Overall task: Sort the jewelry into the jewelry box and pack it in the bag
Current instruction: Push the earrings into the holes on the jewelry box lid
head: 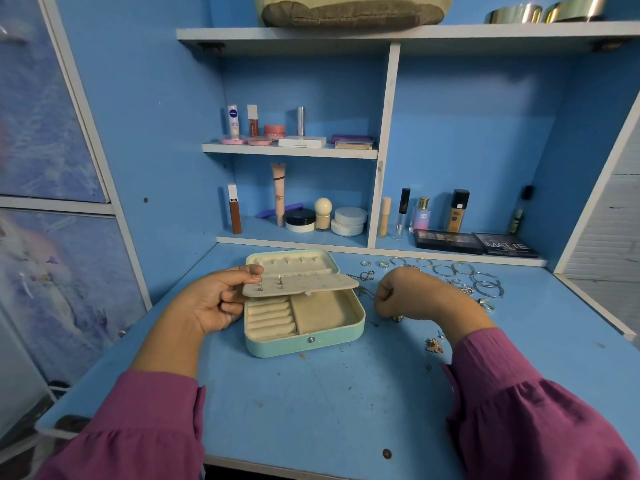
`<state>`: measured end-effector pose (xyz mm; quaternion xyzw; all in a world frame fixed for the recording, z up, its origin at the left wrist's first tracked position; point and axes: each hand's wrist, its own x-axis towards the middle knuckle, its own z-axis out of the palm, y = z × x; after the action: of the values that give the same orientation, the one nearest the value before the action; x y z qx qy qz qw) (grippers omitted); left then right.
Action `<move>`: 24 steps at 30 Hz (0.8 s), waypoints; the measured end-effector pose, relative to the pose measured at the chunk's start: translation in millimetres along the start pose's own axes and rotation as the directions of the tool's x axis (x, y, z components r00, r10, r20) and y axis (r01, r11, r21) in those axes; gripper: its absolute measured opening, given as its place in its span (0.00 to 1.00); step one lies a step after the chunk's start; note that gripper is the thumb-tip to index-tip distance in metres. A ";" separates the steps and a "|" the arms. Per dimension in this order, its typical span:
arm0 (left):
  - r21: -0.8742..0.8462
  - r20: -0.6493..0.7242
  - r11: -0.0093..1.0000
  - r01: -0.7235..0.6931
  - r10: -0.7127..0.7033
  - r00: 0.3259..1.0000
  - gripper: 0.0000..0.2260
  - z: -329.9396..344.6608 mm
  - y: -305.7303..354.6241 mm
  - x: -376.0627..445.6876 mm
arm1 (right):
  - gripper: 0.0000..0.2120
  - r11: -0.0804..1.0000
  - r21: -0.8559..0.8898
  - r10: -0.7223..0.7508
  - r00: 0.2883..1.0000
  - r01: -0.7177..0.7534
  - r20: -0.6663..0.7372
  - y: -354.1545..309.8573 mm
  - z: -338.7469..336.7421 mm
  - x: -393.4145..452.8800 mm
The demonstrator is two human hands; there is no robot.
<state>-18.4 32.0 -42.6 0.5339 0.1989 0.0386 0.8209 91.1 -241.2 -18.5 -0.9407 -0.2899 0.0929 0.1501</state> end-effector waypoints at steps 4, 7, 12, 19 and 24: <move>-0.001 0.001 1.000 0.004 -0.004 1.000 0.07 -0.5 -0.2 0.3 | 0.04 1.000 0.007 -0.003 1.000 0.003 -0.001 0.1 -1.4 -0.8; -0.004 -0.002 1.000 0.002 -0.002 1.000 0.07 0.1 0.0 -0.4 | 0.04 1.000 -0.002 -0.007 1.000 0.007 0.002 0.2 -1.9 -1.0; 0.001 0.001 1.000 -0.002 0.002 1.000 0.07 0.3 -0.2 -0.4 | 0.05 1.000 -0.014 -0.014 1.000 0.014 0.005 0.5 -1.3 0.0; -0.005 0.010 1.000 -0.004 0.004 1.000 0.08 -0.8 -0.7 1.2 | 0.05 1.000 -0.025 -0.008 1.000 0.008 0.006 -0.4 1.3 1.7; 0.012 0.011 1.000 -0.013 0.013 1.000 0.08 -1.5 -1.4 1.8 | 0.10 1.000 0.030 0.011 0.995 -0.008 -0.102 -2.9 1.6 2.0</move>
<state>-17.5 33.2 -44.9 0.5401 0.1912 0.0396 0.8186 90.8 -237.4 -19.2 -0.9432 -0.2759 0.0495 0.1782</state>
